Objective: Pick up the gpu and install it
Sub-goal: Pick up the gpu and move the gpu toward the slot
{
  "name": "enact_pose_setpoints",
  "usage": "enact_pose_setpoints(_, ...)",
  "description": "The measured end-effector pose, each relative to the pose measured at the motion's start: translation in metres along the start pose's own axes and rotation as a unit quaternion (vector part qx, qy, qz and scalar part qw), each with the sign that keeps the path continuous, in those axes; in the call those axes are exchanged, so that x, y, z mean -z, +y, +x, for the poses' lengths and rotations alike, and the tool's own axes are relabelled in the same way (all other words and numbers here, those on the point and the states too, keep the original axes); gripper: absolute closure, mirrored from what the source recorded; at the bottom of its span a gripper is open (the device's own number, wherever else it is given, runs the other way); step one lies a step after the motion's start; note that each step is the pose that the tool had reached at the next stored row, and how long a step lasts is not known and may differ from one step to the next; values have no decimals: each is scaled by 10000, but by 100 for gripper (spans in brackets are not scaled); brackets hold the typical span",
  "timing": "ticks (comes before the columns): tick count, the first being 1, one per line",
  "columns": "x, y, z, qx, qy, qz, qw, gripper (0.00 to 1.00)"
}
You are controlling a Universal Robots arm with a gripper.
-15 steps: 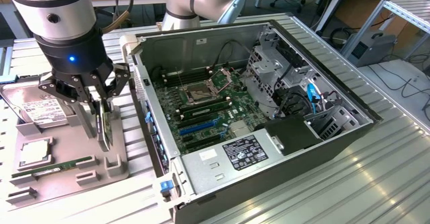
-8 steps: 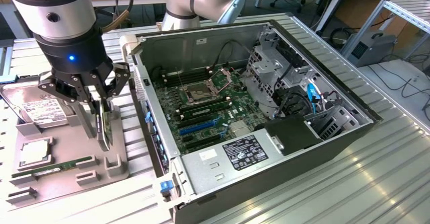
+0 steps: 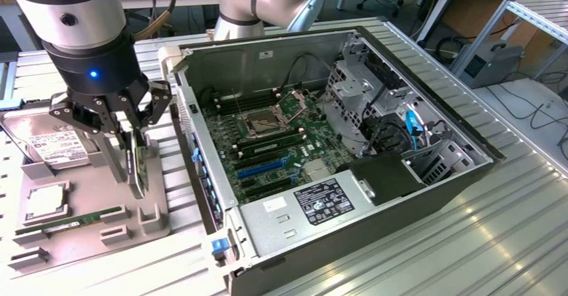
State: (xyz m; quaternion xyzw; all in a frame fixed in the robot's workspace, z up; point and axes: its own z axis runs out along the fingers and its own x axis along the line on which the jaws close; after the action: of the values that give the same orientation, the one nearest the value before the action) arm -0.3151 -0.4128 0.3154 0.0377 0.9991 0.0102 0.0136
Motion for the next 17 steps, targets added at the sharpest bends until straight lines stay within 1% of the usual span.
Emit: enact_pose_setpoints(17, 48, 1, -1, 0, 0, 0, 10000, 73)
